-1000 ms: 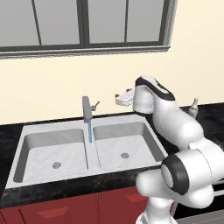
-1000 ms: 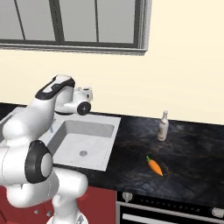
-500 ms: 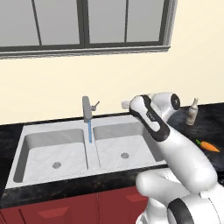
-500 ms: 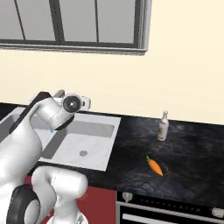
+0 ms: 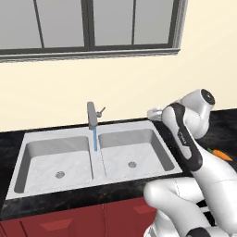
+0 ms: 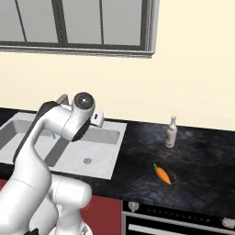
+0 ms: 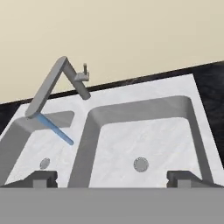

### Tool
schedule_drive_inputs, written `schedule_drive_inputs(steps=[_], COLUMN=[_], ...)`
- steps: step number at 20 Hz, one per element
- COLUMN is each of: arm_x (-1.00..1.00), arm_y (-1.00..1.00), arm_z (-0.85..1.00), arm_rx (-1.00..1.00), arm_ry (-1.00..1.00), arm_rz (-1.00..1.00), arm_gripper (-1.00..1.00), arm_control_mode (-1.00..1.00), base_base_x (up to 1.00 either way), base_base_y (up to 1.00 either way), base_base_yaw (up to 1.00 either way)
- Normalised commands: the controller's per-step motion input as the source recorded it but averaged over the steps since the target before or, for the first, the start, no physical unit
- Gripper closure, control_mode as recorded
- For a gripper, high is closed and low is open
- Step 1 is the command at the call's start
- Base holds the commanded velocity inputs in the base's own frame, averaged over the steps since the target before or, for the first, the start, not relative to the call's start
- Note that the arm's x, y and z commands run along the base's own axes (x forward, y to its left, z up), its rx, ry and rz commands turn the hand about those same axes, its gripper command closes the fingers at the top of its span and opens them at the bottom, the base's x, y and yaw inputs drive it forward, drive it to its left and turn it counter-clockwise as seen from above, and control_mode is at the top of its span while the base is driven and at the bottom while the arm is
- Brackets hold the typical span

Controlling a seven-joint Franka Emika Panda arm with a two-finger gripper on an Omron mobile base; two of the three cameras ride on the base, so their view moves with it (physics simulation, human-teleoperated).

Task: Turn on the sink faucet. Then move the carrot from the counter to the sink. Turn off the sink. Move the vegetable from the sink to the pot next to the stove. Finally move the pot to the front right burner.

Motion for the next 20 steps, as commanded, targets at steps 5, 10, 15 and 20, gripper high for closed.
schedule_drive_inputs(steps=[5,10,15,20], arm_x=[-0.4,-0.31,-0.24,-0.08], arm_y=[-0.62,-0.8,-0.91,-0.85], arm_z=[-0.38,-0.43,-0.44,-0.15], arm_rx=[0.02,0.0,0.0,0.0], arm_ry=[0.36,0.26,0.18,0.15], arm_rz=[-0.01,-0.01,0.0,0.0], arm_gripper=[-1.0,-1.0,-1.0,-1.0], arm_control_mode=[-1.0,-1.0,-1.0,-1.0], base_base_x=[0.0,0.0,0.0,0.0], base_base_y=[0.0,0.0,0.0,0.0], base_base_yaw=[0.0,0.0,0.0,0.0])
